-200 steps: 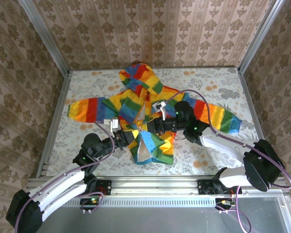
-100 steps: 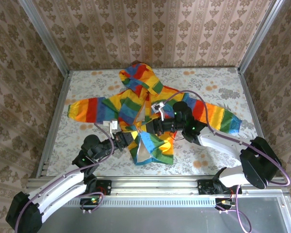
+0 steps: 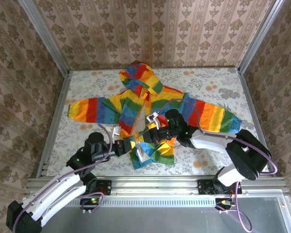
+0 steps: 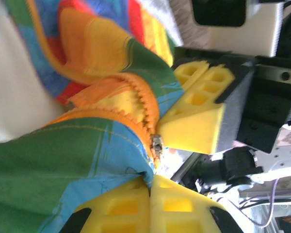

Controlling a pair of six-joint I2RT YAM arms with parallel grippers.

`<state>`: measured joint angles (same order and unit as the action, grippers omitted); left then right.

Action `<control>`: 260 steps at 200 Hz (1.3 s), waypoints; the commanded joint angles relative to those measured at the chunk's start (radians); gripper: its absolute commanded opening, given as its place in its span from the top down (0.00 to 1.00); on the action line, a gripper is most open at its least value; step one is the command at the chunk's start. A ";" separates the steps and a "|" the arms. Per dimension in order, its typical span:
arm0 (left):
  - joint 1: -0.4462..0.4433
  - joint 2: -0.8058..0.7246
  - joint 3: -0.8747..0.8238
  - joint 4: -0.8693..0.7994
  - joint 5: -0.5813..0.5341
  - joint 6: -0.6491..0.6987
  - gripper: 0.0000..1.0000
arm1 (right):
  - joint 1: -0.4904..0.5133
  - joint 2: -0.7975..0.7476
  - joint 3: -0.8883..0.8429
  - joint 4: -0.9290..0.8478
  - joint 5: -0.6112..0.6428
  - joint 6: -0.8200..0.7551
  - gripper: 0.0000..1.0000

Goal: Zip up the jacket

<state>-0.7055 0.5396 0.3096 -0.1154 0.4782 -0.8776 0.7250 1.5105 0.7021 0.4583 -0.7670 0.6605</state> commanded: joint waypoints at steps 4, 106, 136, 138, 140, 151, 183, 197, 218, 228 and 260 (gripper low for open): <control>-0.005 0.003 0.083 -0.335 0.035 0.058 1.00 | -0.020 0.015 -0.021 -0.009 0.062 -0.046 0.73; 0.003 0.188 0.276 -0.558 0.073 0.183 1.00 | 0.038 -0.218 0.068 -0.529 0.279 -0.391 0.45; 0.003 0.236 0.305 -0.555 0.089 0.191 1.00 | 0.116 -0.286 0.054 -0.576 0.400 -0.445 0.47; 0.004 0.238 0.307 -0.556 0.088 0.192 1.00 | 0.124 -0.289 0.054 -0.580 0.409 -0.450 0.48; 0.004 0.241 0.309 -0.557 0.089 0.193 1.00 | 0.133 -0.292 0.054 -0.583 0.422 -0.454 0.48; 0.003 0.254 0.319 -0.561 0.090 0.198 1.00 | 0.183 -0.305 0.056 -0.593 0.487 -0.471 0.51; 0.003 0.281 0.338 -0.555 0.097 0.203 1.00 | 0.326 -0.298 0.070 -0.587 0.641 -0.521 0.63; 0.003 0.288 0.344 -0.547 0.096 0.202 1.00 | 0.370 -0.278 0.085 -0.589 0.689 -0.543 0.62; 0.003 0.295 0.347 -0.538 0.096 0.192 1.00 | 0.407 -0.237 0.114 -0.595 0.723 -0.566 0.54; 0.001 0.297 0.347 -0.537 0.091 0.187 1.00 | 0.414 -0.221 0.124 -0.593 0.725 -0.574 0.51; -0.012 0.299 0.342 -0.524 0.086 0.180 1.00 | 0.424 -0.174 0.151 -0.588 0.723 -0.595 0.49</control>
<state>-0.7063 0.8371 0.6296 -0.6502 0.5537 -0.7021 1.1400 1.3048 0.8093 -0.1173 -0.0883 0.1070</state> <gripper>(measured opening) 0.048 0.504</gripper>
